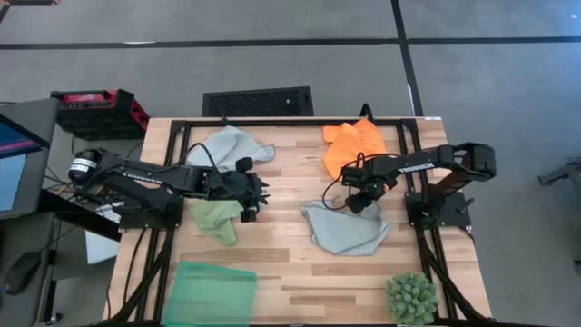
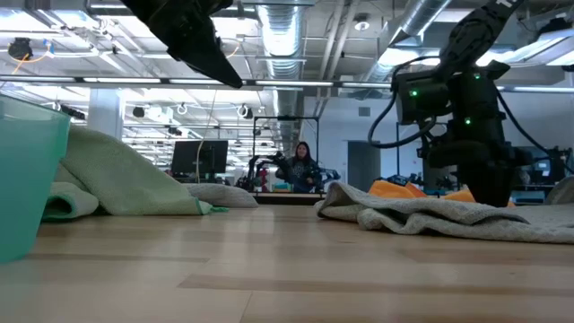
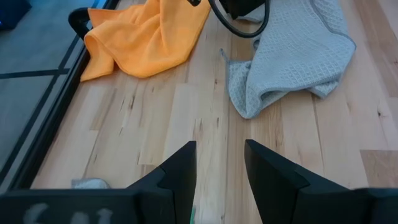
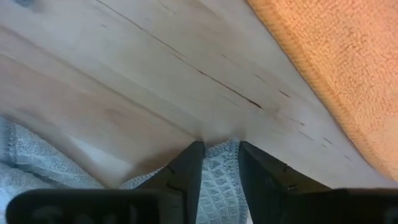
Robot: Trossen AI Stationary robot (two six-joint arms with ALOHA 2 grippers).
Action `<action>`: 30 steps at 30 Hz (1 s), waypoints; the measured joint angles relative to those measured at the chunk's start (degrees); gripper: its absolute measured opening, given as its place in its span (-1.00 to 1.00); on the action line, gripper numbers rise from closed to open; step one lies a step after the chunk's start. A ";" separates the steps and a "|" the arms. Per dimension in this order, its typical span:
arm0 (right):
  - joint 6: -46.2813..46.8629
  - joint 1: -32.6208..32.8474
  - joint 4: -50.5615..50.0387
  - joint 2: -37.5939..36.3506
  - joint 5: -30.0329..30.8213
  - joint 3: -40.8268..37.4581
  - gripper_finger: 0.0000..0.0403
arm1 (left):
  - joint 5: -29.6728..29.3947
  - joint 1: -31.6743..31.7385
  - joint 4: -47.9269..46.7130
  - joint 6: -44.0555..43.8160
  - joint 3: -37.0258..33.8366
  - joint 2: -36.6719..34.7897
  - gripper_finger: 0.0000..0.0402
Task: Fold microfiber towels
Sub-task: Fold the bottom gray microfiber cloth
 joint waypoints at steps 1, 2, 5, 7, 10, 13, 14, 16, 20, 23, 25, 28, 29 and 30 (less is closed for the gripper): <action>-0.08 0.04 -0.04 -0.28 0.12 0.07 -0.43 | 0.00 0.00 -0.16 -0.01 0.00 0.00 -0.36; -0.19 0.07 -0.01 -0.75 0.47 0.02 -0.49 | 0.00 0.00 -0.40 -0.01 0.00 0.00 -0.36; -0.24 0.90 0.54 -2.53 3.64 0.18 -0.71 | 0.00 0.00 -0.93 0.00 0.00 0.00 -0.36; -0.43 1.74 1.07 -3.70 7.90 0.43 -0.89 | 0.00 0.01 -0.93 -0.01 0.00 0.00 -0.36; -0.26 3.30 0.51 -5.35 11.94 0.86 -0.94 | 0.00 0.02 -0.92 0.12 0.00 0.00 -0.36; -0.18 4.58 0.43 -6.83 13.79 1.87 -0.96 | 0.00 0.00 -0.94 0.87 0.00 0.00 -0.36; -0.19 4.87 0.24 -7.39 14.85 2.36 -0.97 | 0.00 0.00 -0.90 0.90 0.00 0.02 -0.36; -0.19 5.39 0.18 -8.46 16.24 3.61 -0.97 | 0.00 0.01 -0.78 1.29 0.00 0.40 -0.36; -0.90 6.65 -0.26 -10.86 18.64 6.71 -0.98 | -0.02 -0.07 0.24 3.15 0.00 3.08 -0.36; -2.01 7.48 -0.46 -12.57 20.45 9.02 -0.98 | 0.00 -0.08 1.94 4.80 0.00 6.82 -0.36; -2.78 7.83 -1.29 -13.71 21.78 10.42 -0.99 | 0.08 -0.23 4.27 6.57 0.00 9.19 -0.36; -3.20 8.19 -2.44 -15.25 24.11 12.48 -0.99 | 0.84 -0.79 8.02 9.52 0.00 12.30 -0.36; -3.34 8.24 -2.88 -15.76 24.78 13.17 -0.99 | 1.57 -0.91 9.32 10.30 0.00 13.09 -0.36; -3.61 8.26 -3.10 -16.26 25.40 13.81 -0.99 | 2.14 -1.06 10.51 10.80 0.00 13.79 -0.36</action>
